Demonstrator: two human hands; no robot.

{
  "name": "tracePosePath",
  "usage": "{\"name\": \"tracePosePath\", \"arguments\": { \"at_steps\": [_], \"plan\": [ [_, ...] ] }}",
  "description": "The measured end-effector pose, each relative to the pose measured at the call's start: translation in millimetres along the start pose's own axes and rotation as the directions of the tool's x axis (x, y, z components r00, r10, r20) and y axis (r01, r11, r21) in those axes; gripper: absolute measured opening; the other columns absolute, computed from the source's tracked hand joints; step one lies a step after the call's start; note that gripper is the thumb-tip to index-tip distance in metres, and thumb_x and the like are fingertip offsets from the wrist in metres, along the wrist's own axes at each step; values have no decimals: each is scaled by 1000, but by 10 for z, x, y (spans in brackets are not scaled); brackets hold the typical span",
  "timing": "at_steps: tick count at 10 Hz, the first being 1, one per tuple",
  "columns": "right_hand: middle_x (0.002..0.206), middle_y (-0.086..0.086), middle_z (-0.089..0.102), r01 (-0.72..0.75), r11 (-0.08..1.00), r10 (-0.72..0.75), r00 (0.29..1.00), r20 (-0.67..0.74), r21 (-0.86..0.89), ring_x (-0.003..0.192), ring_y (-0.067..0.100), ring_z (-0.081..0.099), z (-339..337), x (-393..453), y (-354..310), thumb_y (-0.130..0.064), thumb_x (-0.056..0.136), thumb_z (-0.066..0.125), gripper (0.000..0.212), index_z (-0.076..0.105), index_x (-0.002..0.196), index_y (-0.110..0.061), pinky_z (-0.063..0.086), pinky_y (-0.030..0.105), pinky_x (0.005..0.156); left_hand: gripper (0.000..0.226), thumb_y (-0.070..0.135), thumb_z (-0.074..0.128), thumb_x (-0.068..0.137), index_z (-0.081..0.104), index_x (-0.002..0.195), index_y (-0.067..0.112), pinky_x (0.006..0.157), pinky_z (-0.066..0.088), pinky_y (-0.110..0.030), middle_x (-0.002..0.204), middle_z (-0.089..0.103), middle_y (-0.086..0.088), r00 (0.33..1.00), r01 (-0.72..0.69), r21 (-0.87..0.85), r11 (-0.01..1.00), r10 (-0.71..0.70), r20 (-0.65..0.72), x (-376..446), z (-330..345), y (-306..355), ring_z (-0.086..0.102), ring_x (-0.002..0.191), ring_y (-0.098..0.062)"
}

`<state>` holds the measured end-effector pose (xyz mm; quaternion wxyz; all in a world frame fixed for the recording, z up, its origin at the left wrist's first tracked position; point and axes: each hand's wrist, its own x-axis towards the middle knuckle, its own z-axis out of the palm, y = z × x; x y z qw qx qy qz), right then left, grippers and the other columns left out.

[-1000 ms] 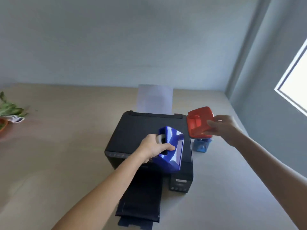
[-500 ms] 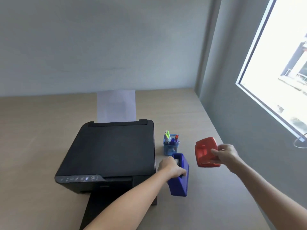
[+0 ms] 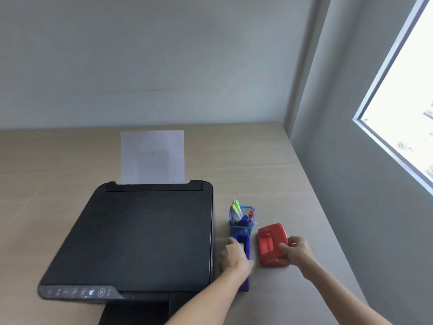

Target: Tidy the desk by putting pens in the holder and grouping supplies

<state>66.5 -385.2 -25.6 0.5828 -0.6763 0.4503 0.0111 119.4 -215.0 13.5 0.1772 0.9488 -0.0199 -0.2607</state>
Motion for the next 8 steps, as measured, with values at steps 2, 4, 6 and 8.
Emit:
{"name": "tracePosePath", "arguments": {
  "at_steps": [2, 4, 6, 8],
  "plan": [
    [77, 18, 63, 21, 1000, -21, 1000, -8, 10, 64, 36, 69, 98, 208, -69, -2, 85, 64, 10, 57, 78, -3, 59, 55, 71, 70, 31, 81, 72, 41, 126, 12, 87, 54, -35, 125, 64, -9, 1000, 21, -29, 999, -21, 5, 93, 83, 44, 63, 115, -27],
    [77, 18, 66, 23, 999, -23, 999, 24, -36, 68, 38, 70, 100, 233, -132, -3, 86, 63, 7, 60, 86, 3, 59, 54, 74, 87, 35, 83, 71, 33, 138, 9, 92, 53, -36, 134, 58, -11, 999, 22, -31, 999, -20, 42, 100, 53, 65, 59, 121, -28],
    [81, 22, 65, 61, 995, -57, 997, 60, -79, 66, 32, 65, -14, 140, -140, -3, 88, 60, 7, 61, 94, 0, 59, 52, 77, 89, 38, 81, 72, 28, 139, 11, 93, 51, -37, 139, 50, -12, 998, 2, -96, 995, 4, 69, 20, -12, 62, 55, 124, -28],
    [79, 12, 67, 149, 979, -144, 989, 45, -137, 68, 26, 65, -160, -46, -312, -13, 85, 63, 24, 57, 108, -8, 55, 38, 67, 80, 34, 79, 75, 31, 134, 8, 101, 48, -39, 139, 45, -14, 992, -114, -155, 981, 121, 39, -140, -154, 113, 51, 126, -32]
  ]
}}
